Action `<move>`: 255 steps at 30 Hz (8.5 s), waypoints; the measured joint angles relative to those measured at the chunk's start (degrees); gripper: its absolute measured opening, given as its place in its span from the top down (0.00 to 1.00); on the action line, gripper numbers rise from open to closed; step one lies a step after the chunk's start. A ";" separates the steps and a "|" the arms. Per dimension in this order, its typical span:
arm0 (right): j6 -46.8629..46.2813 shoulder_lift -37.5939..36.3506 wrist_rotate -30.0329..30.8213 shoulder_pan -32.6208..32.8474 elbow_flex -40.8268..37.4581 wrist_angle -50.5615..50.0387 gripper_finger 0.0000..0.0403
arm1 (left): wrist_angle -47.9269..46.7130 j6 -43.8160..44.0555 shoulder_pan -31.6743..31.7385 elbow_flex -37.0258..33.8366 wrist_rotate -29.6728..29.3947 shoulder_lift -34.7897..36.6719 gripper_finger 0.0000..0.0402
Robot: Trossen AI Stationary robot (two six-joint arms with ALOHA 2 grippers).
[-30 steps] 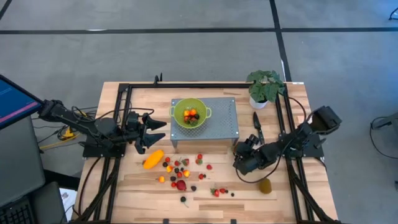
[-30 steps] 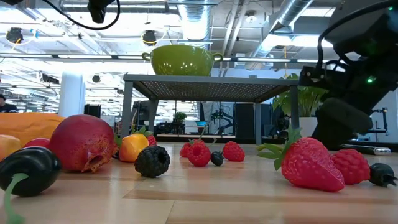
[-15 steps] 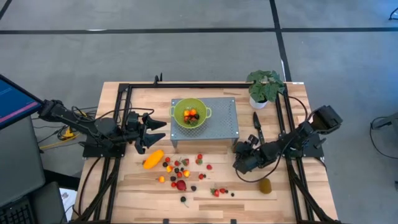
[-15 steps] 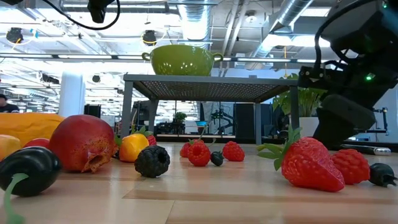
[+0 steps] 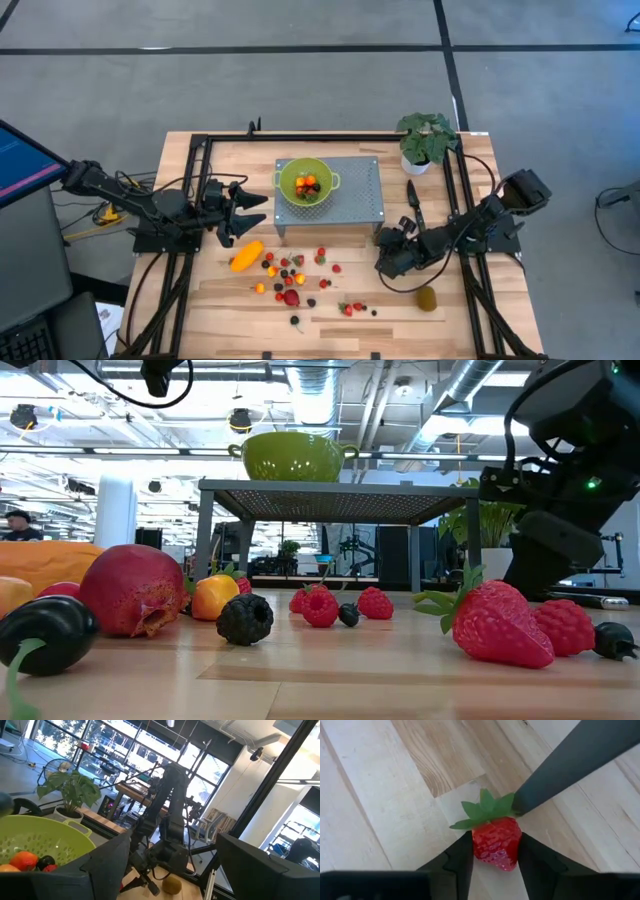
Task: Pick & Place Fruit
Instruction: Put the strawberry into the green strainer bowl on the shelf, then put the red raspberry into the green strainer bowl on the shelf
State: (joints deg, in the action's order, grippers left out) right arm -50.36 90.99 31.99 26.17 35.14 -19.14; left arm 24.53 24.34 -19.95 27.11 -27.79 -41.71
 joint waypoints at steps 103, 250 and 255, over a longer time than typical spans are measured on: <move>45.14 5.89 -21.60 -12.96 64.14 -38.67 0.46 | 0.01 0.00 0.01 0.00 -0.02 -0.02 0.28; 61.65 19.72 -24.12 -33.05 73.94 -29.40 0.77 | 1.53 0.00 0.01 0.02 -0.02 -0.02 0.28; 60.43 19.74 -24.89 -33.48 73.94 -30.72 0.77 | 1.64 0.00 0.01 0.02 0.00 -0.02 0.28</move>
State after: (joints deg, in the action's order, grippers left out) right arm 10.07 110.74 7.10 -7.31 109.08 -49.86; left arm 26.17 24.34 -19.94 27.14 -27.79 -41.74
